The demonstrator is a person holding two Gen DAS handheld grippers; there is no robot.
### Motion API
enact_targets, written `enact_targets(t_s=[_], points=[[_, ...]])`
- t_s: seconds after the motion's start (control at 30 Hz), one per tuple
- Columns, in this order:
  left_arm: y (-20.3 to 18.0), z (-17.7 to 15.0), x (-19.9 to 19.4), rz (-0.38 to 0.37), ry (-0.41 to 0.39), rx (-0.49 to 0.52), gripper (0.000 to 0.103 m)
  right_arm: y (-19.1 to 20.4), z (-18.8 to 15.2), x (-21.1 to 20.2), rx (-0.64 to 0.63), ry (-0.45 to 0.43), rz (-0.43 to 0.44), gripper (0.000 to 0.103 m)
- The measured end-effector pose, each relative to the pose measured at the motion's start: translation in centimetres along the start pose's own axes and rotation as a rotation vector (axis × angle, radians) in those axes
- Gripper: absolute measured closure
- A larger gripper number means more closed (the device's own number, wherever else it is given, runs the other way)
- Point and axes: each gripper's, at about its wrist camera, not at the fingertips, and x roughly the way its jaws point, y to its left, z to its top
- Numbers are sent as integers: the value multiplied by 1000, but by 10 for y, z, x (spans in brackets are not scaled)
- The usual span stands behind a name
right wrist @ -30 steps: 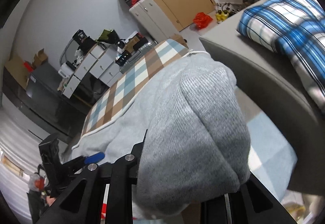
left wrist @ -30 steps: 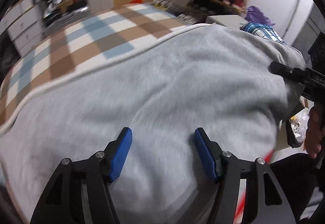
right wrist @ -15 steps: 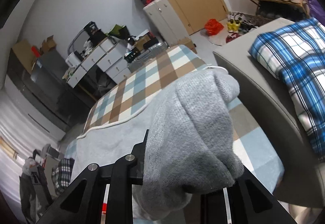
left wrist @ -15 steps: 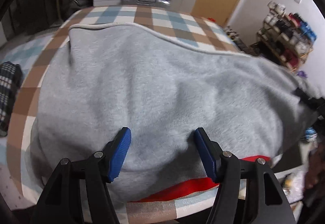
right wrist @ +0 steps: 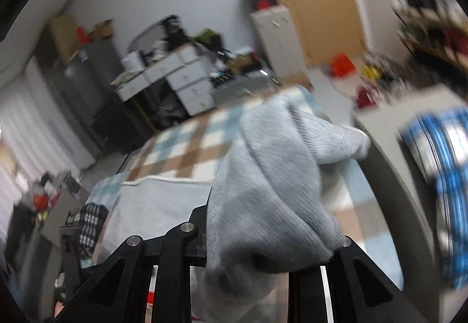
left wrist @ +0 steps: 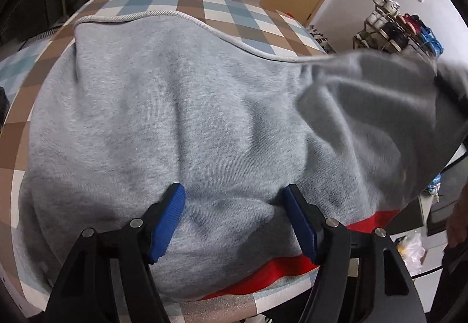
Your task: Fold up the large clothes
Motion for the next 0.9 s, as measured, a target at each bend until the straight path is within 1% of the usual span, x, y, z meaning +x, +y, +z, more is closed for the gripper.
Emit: enact_targets(t_s=[0.1, 0.23, 0.27, 0.3, 0.33, 0.37, 0.4, 0.43, 0.47, 0.5, 0.57, 0.6, 0.63, 0.67, 0.7, 0.73, 0.77, 0.8, 0.83, 0.9], points=[[9, 3, 0, -64, 9, -8, 38, 59, 10, 3, -188, -29, 22, 80], [23, -2, -9, -190, 13, -23, 39, 136, 0, 12, -448, -43, 70, 80], [30, -2, -14, -224, 7, -43, 41, 150, -5, 16, -497, -43, 80, 80], [44, -4, -26, -249, -7, -88, 51, 171, -13, 20, -565, -40, 92, 80], [63, -9, -45, -264, -31, -152, 52, 183, -18, 23, -604, -35, 102, 80], [78, -15, -64, -273, -70, -186, 52, 198, -26, 28, -648, -26, 114, 80], [92, -21, -83, -284, -111, -197, 52, 205, -32, 31, -674, -19, 119, 80], [107, -27, -102, -272, -147, -197, 52, 220, -43, 37, -725, -8, 126, 80], [122, -33, -118, -242, -167, -197, 52, 230, -53, 43, -771, 5, 129, 80], [139, -40, -131, -214, -170, -205, 52, 245, -66, 54, -835, 31, 123, 80], [169, -52, -145, -198, -158, -234, 52, 265, -87, 72, -909, 89, 116, 80], [186, -59, -150, -170, -150, -253, 52, 274, -98, 80, -945, 113, 108, 80], [193, -62, -150, -156, -139, -258, 52, 283, -114, 91, -997, 150, 90, 80], [202, -66, -149, -147, -126, -268, 52, 292, -133, 101, -1050, 175, 51, 79], [210, -70, -147, -138, -114, -289, 52, 290, -145, 105, -1076, 188, 27, 79], [214, -70, -144, -141, -101, -309, 52, 293, -160, 111, -1102, 205, -5, 79], [221, -71, -139, -151, -85, -331, 52, 290, -169, 115, -1109, 209, -27, 79], [219, -69, -139, -153, -79, -340, 52, 292, -180, 117, -1136, 205, -55, 79], [218, -68, -137, -161, -78, -344, 52, 293, -190, 116, -1163, 189, -79, 79], [209, -64, -135, -186, -75, -327, 52, 294, -196, 114, -1162, 167, -99, 79]])
